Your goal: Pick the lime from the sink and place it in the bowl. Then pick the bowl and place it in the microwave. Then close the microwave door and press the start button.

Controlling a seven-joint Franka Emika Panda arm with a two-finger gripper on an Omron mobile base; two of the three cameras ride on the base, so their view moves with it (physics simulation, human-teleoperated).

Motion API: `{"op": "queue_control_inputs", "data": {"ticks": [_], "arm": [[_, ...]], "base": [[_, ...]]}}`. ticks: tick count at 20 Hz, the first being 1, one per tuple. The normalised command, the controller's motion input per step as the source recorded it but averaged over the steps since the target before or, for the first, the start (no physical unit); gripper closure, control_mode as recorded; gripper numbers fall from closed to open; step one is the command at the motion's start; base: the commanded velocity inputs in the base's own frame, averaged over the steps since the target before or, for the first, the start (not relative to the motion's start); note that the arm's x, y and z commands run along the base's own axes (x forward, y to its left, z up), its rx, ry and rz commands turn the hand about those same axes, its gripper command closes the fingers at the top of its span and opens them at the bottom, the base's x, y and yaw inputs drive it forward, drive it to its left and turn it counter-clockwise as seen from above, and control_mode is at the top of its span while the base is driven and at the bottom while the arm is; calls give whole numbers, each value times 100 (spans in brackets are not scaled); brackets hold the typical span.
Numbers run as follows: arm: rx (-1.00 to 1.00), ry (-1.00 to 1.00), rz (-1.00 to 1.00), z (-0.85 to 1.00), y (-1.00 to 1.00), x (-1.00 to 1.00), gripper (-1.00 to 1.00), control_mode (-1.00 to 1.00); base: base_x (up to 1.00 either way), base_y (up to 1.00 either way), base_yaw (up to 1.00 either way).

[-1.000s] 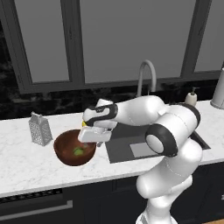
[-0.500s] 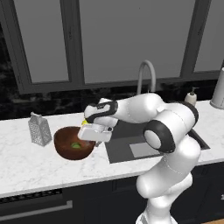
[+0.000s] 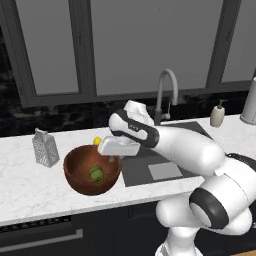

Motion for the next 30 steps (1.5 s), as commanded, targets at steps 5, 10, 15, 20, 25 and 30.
{"op": "queue_control_inputs", "data": {"ticks": [5,10,15,20,25,30], "arm": [[0,-2,-4,100,-28,-28,100,-100],[0,0,-9,100,-42,-22,100,-100],[0,-2,-12,99,-66,-34,100,-100],[0,-4,-14,78,-70,-59,100,-100],[0,0,-13,71,-63,-70,100,-100],[1,1,-15,37,-57,-45,100,-100]], "base": [[0,0,0],[0,0,0],[0,0,0],[0,0,0],[0,0,0],[0,0,0]]}}
